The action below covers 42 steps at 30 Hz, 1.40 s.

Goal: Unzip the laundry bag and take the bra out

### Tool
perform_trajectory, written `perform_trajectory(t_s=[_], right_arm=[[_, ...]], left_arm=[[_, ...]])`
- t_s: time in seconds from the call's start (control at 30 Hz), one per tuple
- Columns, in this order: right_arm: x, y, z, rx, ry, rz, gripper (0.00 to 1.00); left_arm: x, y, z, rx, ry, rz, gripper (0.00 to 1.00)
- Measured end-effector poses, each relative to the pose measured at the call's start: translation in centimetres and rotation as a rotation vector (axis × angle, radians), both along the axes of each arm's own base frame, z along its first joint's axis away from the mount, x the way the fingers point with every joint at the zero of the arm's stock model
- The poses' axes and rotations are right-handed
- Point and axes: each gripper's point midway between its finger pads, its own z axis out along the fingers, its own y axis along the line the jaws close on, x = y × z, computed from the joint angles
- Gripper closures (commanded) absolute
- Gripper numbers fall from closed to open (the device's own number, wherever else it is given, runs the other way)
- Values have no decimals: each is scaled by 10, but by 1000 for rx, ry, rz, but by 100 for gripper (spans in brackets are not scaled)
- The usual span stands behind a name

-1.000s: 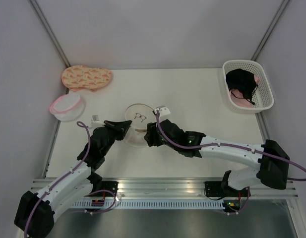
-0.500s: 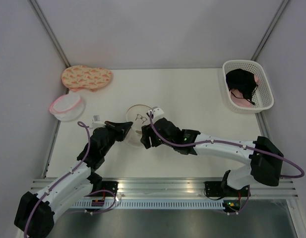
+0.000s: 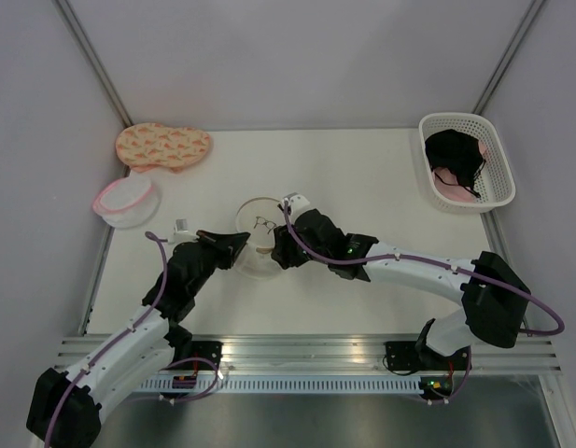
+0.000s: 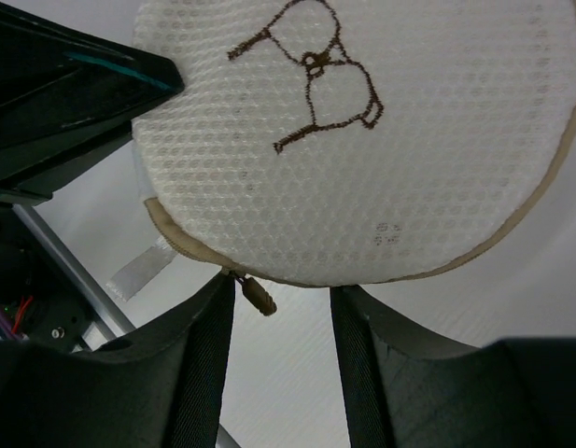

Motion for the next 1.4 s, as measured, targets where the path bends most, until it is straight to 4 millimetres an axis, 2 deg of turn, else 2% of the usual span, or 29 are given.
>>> perform_trajectory(t_s=[0.1, 0.2, 0.33, 0.5, 0.7, 0.87, 1.03, 1.1, 1.27, 1.4], right_arm=[[-6, 8, 4, 33, 14, 46, 58], [-13, 15, 8, 65, 29, 94, 73], [-19, 21, 9, 88, 46, 135, 100], [-21, 23, 1, 82, 71, 149, 100], [-25, 14, -8, 32, 99, 144, 100], [-20, -12, -16, -92, 97, 60, 100], [-7, -65, -31, -310, 78, -127, 100], [-3, -80, -32, -365, 68, -188, 100], [18, -109, -23, -434, 28, -342, 99], [42, -127, -4, -438, -8, -450, 100]], left_arm=[[0, 0, -2, 3, 5, 0, 98], [1, -1, -5, 7, 14, -2, 98], [0, -3, -7, 8, 23, -13, 98], [-1, -3, -7, 8, 23, -16, 98], [-2, -2, -2, 4, 7, -17, 98], [-3, -7, -10, 47, 20, -56, 98], [-5, -20, -15, 120, 34, -158, 98], [-8, -26, -13, 156, 23, -217, 98], [-12, -43, 3, 272, -28, -382, 98], [-7, -61, 23, 336, -99, -538, 98]])
